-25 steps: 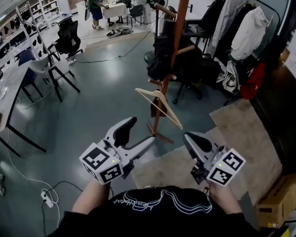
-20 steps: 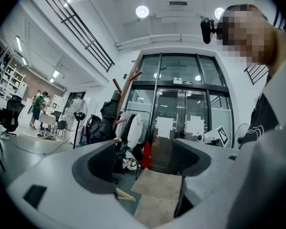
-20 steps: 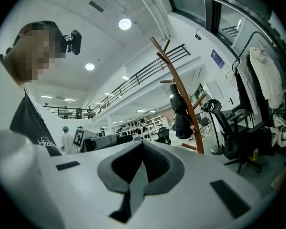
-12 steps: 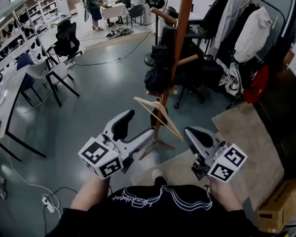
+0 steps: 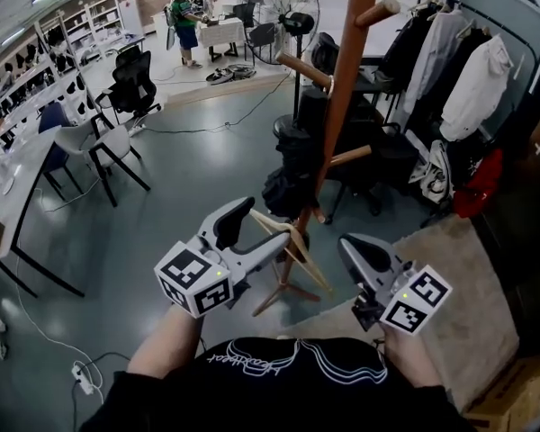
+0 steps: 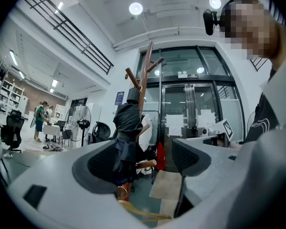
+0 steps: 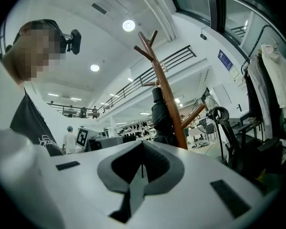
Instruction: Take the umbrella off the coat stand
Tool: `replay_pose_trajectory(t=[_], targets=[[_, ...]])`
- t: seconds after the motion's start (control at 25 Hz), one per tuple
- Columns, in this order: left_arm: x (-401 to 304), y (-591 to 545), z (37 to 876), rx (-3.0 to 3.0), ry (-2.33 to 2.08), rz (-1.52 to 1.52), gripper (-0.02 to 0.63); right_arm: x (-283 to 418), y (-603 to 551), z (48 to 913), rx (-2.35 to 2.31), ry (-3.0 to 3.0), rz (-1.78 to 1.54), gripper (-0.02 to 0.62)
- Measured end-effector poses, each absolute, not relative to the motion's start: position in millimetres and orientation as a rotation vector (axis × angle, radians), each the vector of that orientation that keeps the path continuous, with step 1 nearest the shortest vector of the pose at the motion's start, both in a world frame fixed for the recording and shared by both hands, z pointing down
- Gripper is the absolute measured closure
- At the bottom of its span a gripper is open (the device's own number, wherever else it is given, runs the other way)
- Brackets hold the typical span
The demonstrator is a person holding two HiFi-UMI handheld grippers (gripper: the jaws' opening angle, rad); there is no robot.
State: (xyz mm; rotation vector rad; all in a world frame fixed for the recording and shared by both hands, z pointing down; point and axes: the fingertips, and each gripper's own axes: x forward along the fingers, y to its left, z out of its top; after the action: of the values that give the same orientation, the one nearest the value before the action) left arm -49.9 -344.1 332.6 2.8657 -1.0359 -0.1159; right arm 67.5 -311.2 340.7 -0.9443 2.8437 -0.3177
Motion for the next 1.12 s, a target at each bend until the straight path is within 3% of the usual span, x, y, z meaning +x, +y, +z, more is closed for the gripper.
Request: replay_pose_trajectory(t=[0.48,1.12], targets=[[-22.9,-421.4,333.0,2.933,-1.055,0.022,0.235,93.5,-366.9,333.9,-0.937,2.83,-0.288,0.594],[11.3,-454.5,339.1,3.068,-0.746,0.129,0.238,116.2,-399.3,337.0,-0.984,2.833,-0.232,0.594]])
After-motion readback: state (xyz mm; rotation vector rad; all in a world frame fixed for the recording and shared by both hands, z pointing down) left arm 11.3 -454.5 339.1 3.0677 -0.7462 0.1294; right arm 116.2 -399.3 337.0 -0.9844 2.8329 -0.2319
